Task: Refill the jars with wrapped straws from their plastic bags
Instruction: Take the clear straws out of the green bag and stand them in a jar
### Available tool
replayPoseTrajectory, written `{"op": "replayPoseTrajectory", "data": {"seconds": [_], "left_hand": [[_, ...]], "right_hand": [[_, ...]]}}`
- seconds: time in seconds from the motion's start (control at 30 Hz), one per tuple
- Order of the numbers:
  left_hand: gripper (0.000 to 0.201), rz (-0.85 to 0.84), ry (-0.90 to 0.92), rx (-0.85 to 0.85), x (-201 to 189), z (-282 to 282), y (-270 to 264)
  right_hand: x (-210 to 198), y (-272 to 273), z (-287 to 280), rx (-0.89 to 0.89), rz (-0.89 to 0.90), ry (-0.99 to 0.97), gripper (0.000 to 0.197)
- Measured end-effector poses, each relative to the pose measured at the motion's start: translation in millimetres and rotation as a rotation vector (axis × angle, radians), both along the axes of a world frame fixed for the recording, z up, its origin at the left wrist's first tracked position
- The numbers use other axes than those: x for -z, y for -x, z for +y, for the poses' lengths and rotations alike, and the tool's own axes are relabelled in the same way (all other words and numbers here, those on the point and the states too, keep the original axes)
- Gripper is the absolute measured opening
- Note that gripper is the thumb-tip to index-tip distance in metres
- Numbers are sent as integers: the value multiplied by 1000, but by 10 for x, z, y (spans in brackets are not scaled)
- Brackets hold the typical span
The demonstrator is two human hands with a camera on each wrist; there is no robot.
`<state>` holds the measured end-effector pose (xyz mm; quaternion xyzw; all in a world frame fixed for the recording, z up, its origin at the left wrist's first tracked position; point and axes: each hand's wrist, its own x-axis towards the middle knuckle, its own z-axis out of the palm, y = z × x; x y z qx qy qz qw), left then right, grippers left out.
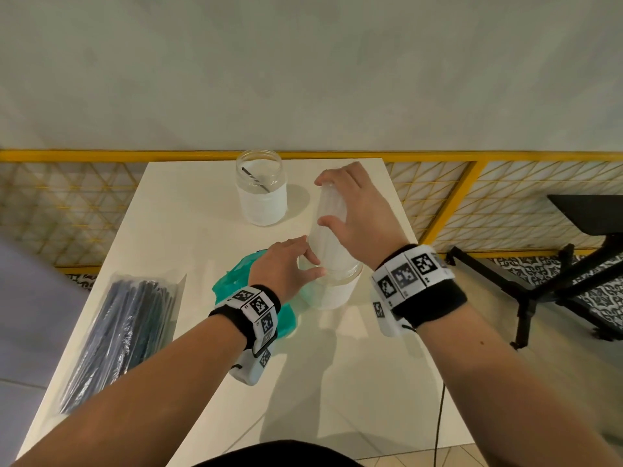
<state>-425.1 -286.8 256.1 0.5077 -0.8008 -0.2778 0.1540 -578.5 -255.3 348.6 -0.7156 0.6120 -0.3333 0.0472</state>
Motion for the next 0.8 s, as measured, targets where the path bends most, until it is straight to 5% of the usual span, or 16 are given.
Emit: {"op": "replayPoseTrajectory", "data": {"seconds": [0.07, 0.2, 0.33, 0.43, 0.5, 0.63, 0.8], "left_hand": [[26, -8, 14, -10, -1, 8, -6], [28, 1, 43, -3, 16, 24, -8], [29, 2, 47, 3, 37, 19, -8], [23, 21, 8, 1, 38, 18, -12], [21, 14, -7, 13, 39, 15, -9], [22, -4, -14, 24, 34, -2, -13], [23, 19, -9, 7, 39, 14, -6]], "right_hand": [[226, -4, 45, 43, 35, -56, 56], [741, -13, 227, 149, 433, -166, 62], [749, 8, 271, 164, 264, -151, 74], [712, 79, 272, 276, -59, -222, 98], [680, 142, 251, 233, -162, -284, 91], [482, 308, 144, 204, -83, -78, 52], [660, 282, 274, 102, 162, -274, 49]]}}
